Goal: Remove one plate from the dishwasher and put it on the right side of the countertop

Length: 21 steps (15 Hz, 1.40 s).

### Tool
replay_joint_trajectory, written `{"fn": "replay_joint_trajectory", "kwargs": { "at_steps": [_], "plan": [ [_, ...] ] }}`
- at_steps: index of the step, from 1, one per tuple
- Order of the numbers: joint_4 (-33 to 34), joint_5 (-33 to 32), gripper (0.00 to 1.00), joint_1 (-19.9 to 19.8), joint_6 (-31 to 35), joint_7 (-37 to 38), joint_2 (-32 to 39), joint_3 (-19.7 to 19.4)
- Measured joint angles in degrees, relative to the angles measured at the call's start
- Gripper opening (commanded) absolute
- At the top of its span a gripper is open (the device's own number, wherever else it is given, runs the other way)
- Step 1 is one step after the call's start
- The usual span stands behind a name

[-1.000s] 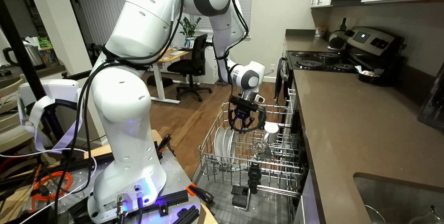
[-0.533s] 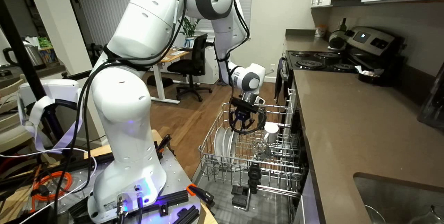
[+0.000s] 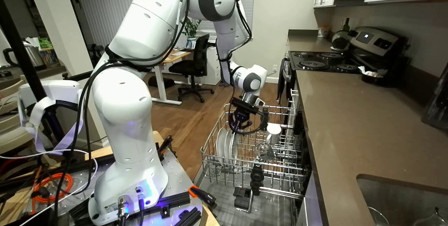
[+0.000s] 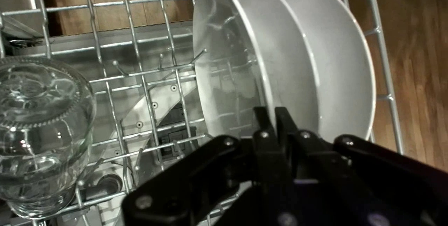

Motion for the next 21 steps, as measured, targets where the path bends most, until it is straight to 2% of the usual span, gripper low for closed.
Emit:
{"fn": "replay_joint_trajectory", "kwargs": {
  "at_steps": [21],
  "plan": [
    [1.5,2.9,0.06,-2.4,-6.2,-1.9,-2.5,0.7]
  ]
}}
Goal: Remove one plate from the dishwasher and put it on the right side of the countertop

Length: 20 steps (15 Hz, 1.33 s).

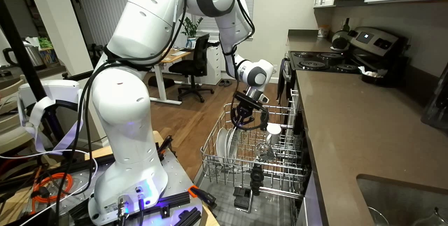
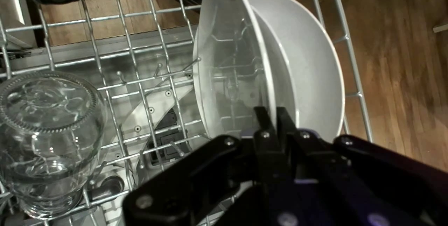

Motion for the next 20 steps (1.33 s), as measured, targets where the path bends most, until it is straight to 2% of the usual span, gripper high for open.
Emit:
{"fn": "replay_joint_trajectory", "kwargs": {
  "at_steps": [20],
  "plan": [
    [-2.8,-2.8,0.06,2.9,0.0,0.0,-5.7,-0.4]
  ]
}}
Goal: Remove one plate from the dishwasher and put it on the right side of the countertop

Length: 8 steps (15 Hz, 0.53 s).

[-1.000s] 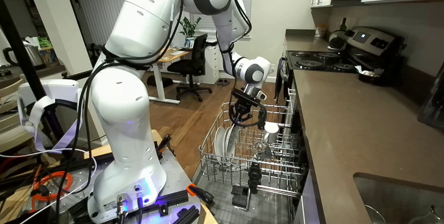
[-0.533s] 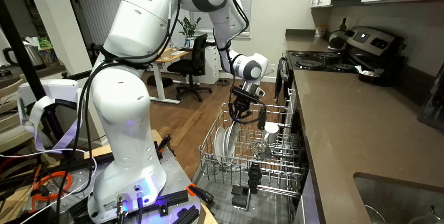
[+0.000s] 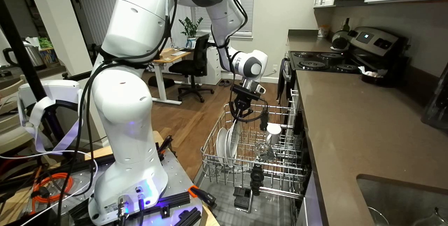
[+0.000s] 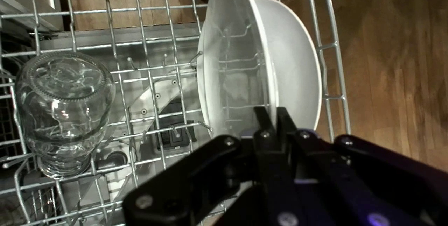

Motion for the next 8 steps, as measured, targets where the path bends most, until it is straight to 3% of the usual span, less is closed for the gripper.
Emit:
{"fn": "replay_joint_trajectory", "kwargs": {
  "at_steps": [8],
  "plan": [
    [-3.0,-2.1,0.06,0.9,0.4,1.4,-5.7,-0.3]
  ]
}}
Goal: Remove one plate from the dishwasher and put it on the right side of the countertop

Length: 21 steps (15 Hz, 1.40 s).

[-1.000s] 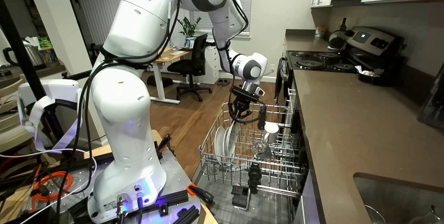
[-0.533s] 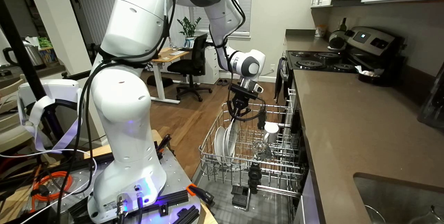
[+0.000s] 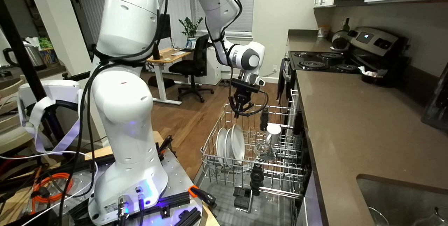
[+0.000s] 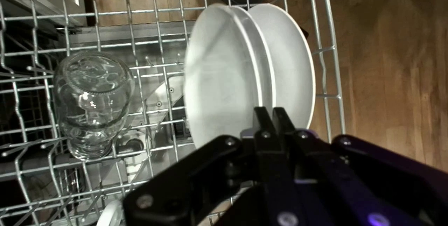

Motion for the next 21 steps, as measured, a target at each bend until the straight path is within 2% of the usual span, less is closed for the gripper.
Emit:
{"fn": "replay_joint_trajectory", "kwargs": {
  "at_steps": [5,6,7,9,15,16,17,19,21],
  "plan": [
    [-1.5,-3.1,0.06,1.0,0.3,2.4,-4.2,-0.8],
    [-1.7,-3.1,0.31,1.1,0.3,2.5,-4.7,-0.9],
    [-1.8,-3.1,0.31,1.1,0.3,2.6,-4.9,-0.8],
    [-1.9,-2.8,0.42,1.1,0.3,2.5,-4.9,-0.9],
    [-1.9,-2.6,0.81,1.0,1.7,2.4,-2.5,-1.3],
    [-1.8,-2.6,0.83,0.9,2.4,2.3,-1.8,-1.3],
    [-1.8,-2.6,0.94,0.9,3.1,2.0,-1.1,-1.3],
    [-1.7,-2.6,1.0,0.9,4.7,1.4,0.5,-1.3],
    [-1.5,-2.6,1.0,0.8,6.2,0.5,2.0,-1.3]
  ]
}}
